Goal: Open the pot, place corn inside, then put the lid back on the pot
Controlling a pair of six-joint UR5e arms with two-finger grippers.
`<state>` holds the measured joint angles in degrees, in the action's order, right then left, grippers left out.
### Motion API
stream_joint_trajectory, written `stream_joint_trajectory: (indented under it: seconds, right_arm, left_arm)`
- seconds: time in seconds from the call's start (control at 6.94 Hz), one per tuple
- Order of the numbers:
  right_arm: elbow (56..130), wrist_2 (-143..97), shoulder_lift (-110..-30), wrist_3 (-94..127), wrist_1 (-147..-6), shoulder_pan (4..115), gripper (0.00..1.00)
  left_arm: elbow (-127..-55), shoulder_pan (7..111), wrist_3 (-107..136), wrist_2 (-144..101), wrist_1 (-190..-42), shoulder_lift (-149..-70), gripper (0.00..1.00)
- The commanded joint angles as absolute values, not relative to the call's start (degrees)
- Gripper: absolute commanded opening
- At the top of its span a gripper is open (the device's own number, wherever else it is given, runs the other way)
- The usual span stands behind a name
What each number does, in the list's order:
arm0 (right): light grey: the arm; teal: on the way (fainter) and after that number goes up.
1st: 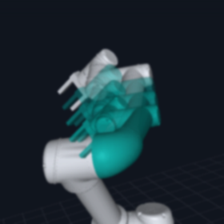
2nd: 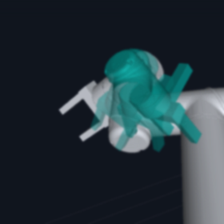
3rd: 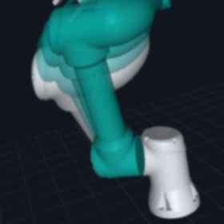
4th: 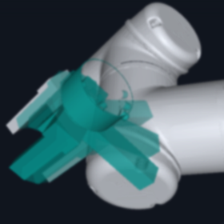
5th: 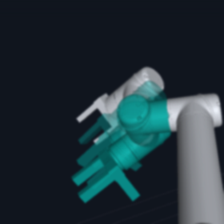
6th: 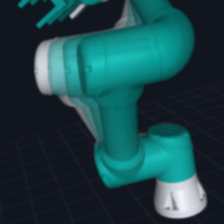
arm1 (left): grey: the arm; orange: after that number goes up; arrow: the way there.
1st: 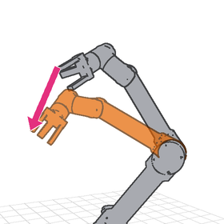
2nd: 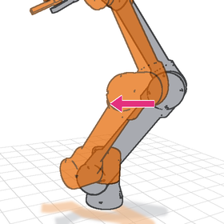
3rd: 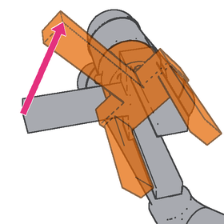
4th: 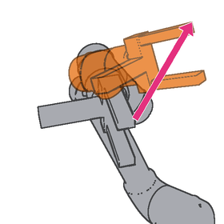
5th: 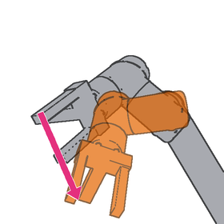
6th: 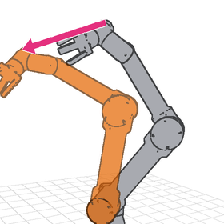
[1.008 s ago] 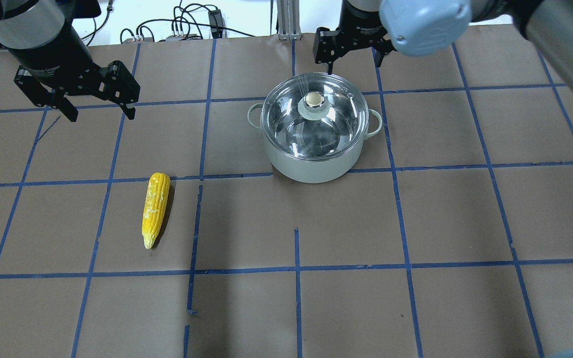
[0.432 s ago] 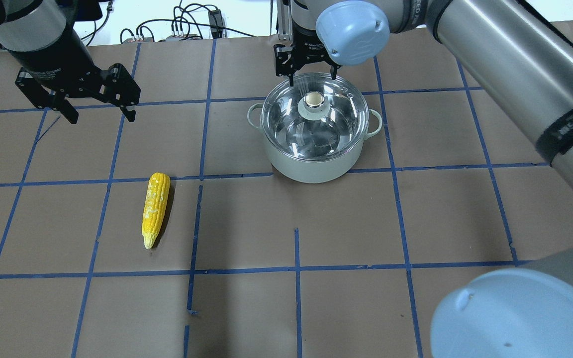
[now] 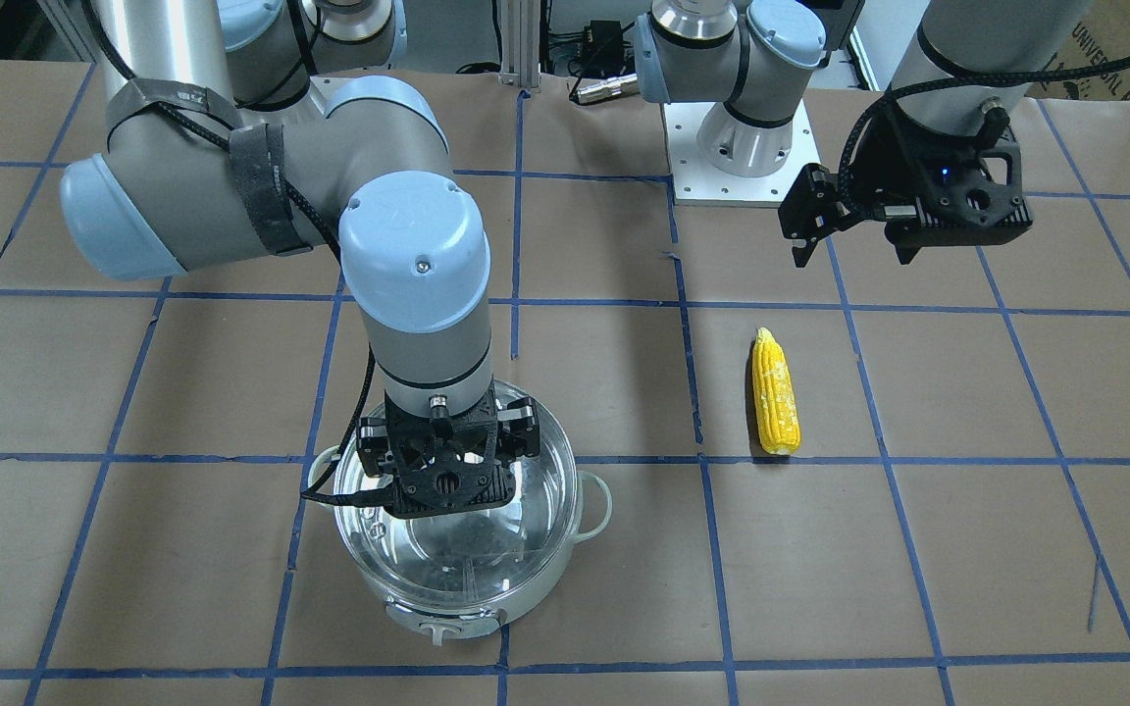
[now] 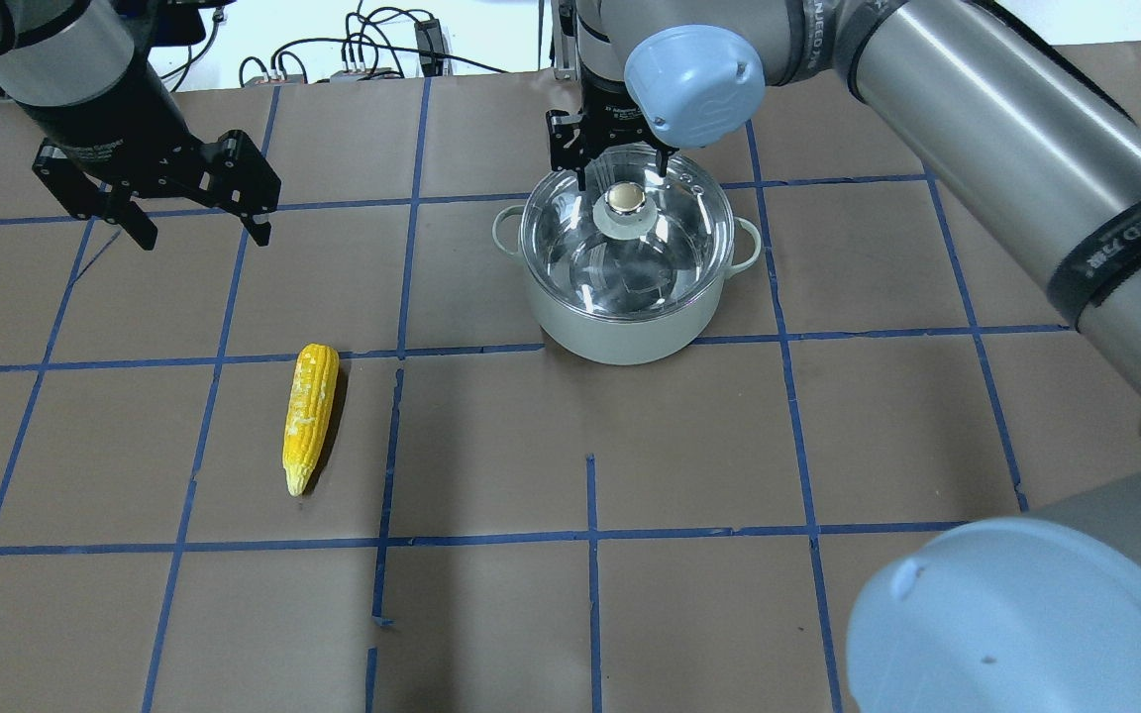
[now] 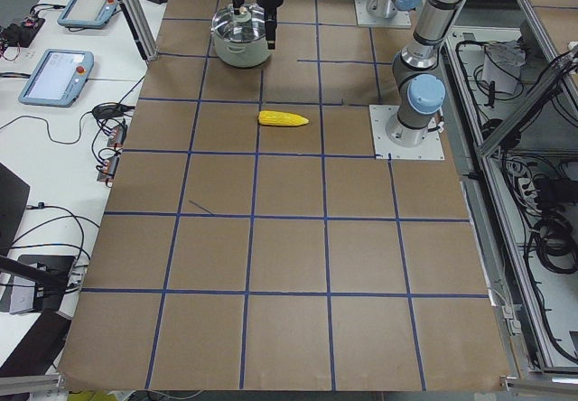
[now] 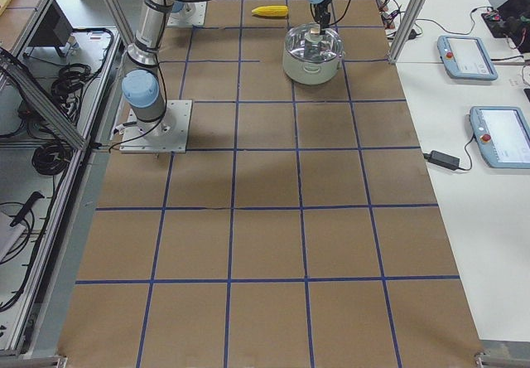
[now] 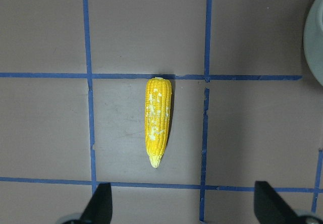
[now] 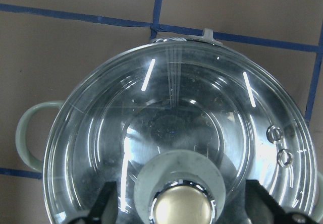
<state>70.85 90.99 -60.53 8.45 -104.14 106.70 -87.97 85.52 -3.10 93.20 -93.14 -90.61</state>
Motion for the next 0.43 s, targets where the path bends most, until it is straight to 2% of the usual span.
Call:
stream_joint_trajectory:
  seconds: [0.0, 0.29]
  right_arm:
    - [72.9, 91.1, -60.6, 8.3, -106.2, 106.7, 0.87]
    - [73.8, 91.1, -60.7, 8.3, -107.1, 106.7, 0.85]
  left_arm:
    - [-90.9, 85.2, -4.1, 93.4, -92.9, -90.5, 1.00]
    - [-91.8, 85.2, -5.3, 93.1, -92.5, -91.2, 1.00]
